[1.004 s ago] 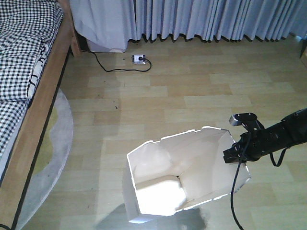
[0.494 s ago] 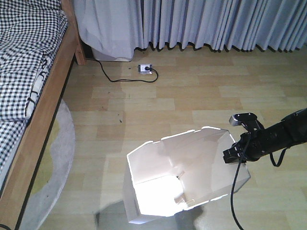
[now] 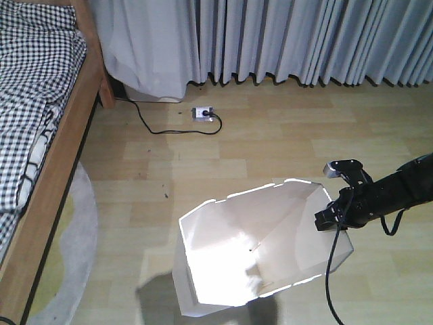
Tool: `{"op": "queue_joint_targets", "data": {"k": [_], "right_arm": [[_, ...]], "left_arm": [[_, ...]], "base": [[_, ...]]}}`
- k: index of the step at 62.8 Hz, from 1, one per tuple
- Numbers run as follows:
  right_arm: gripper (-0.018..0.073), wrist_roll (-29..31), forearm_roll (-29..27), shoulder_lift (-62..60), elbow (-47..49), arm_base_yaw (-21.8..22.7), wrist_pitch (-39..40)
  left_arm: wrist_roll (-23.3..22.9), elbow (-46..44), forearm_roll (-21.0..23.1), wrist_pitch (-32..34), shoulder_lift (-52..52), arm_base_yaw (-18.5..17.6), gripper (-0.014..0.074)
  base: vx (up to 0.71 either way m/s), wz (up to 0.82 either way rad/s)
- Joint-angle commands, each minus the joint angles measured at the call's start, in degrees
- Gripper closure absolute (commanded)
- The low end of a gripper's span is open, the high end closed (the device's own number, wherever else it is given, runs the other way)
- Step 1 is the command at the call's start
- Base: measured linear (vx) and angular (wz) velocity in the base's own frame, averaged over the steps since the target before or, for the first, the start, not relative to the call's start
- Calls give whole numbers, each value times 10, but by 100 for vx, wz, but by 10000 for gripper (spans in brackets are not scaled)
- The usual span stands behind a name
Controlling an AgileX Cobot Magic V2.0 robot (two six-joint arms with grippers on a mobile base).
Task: Move trash bin to bedside with robot
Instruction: 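Carry the bin with the right gripper as the base drives beside the bed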
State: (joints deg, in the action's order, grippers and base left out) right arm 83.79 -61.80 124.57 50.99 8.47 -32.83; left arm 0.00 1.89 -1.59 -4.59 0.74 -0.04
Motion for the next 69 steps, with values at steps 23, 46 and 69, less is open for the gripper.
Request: {"op": "queue_joint_targets", "data": {"k": [23,46,69], "right_arm": [[564,-6,-47,-41,8,2,-103],[564,-6,-47,-41,8,2,-103],[564,-6,-47,-41,8,2,-102]], "left_arm": [[-8,7,5,43,8,-4,603],[-8,7,5,43,8,-4,603],[-8,7,5,43,8,-4,603]], "base": [[28,1],[29,3],[28,2]]}}
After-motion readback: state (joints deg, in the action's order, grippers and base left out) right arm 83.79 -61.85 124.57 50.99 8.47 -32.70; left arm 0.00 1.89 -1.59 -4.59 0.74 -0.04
